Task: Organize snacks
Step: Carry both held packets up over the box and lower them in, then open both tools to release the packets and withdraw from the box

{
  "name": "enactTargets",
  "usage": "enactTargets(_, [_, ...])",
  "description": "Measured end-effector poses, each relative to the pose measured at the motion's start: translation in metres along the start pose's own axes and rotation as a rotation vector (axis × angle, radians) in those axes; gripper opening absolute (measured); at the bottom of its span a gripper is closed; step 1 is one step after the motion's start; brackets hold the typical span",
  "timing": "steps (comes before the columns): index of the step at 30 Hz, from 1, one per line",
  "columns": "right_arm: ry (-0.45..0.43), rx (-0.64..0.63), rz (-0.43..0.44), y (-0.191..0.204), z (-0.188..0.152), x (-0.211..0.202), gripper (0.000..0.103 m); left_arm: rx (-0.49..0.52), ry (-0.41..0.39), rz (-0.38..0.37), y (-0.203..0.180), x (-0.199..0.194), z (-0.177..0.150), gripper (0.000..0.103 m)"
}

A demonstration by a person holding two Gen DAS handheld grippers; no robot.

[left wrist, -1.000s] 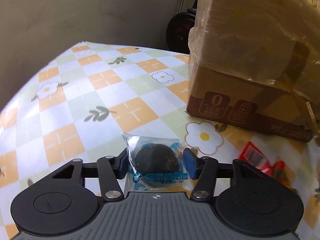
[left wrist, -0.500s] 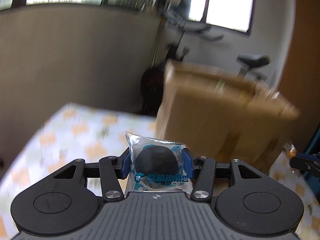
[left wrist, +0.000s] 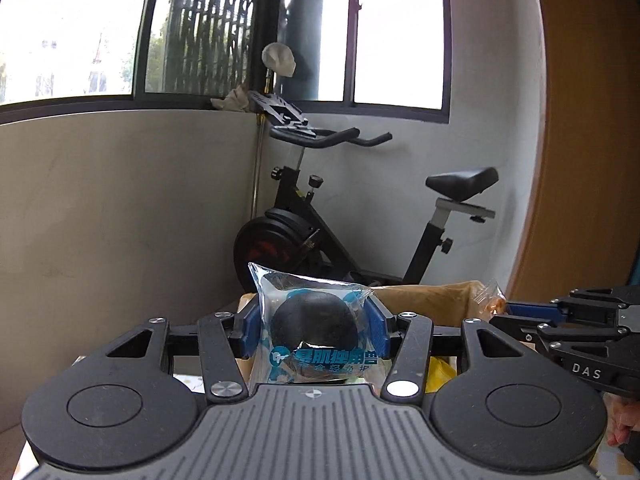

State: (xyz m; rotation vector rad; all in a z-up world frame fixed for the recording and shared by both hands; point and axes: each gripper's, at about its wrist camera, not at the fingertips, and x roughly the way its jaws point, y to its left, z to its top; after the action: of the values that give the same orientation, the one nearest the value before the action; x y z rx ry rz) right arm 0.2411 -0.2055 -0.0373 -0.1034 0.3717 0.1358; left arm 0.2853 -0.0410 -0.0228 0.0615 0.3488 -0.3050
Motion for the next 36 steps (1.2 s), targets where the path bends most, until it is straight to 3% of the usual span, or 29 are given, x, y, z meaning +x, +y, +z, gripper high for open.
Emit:
enactTargets(8, [0.107, -0.002, -0.068, -0.014, -0.012, 0.033, 0.019, -0.016, 0.094, 0.025, 0.0, 0.041, -0.014, 0.056])
enactTargets(11, [0.129, 0.008, -0.068, -0.018, -0.018, 0.032, 0.019, -0.018, 0.127, 0.013, 0.006, 0.039, -0.025, 0.064])
enactTargets(13, [0.127, 0.011, -0.06, -0.02, -0.02, 0.028, 0.031, -0.012, 0.126, 0.01, 0.01, 0.035, -0.029, 0.071])
enactTargets(16, [0.109, 0.008, -0.055, -0.021, -0.024, 0.02, 0.039, -0.003, 0.106, 0.01, 0.012, 0.026, -0.032, 0.075])
enactTargets(19, [0.091, 0.014, -0.048, -0.019, -0.026, 0.008, 0.039, 0.001, 0.081, -0.003, 0.014, 0.011, -0.032, 0.08])
enactTargets(27, [0.032, 0.029, 0.003, -0.005, -0.027, -0.029, 0.039, 0.002, 0.034, -0.026, 0.017, -0.03, -0.037, 0.08])
enactTargets(36, [-0.014, 0.014, 0.051, 0.022, -0.04, -0.062, 0.039, -0.04, 0.032, -0.015, 0.03, -0.076, -0.072, 0.08])
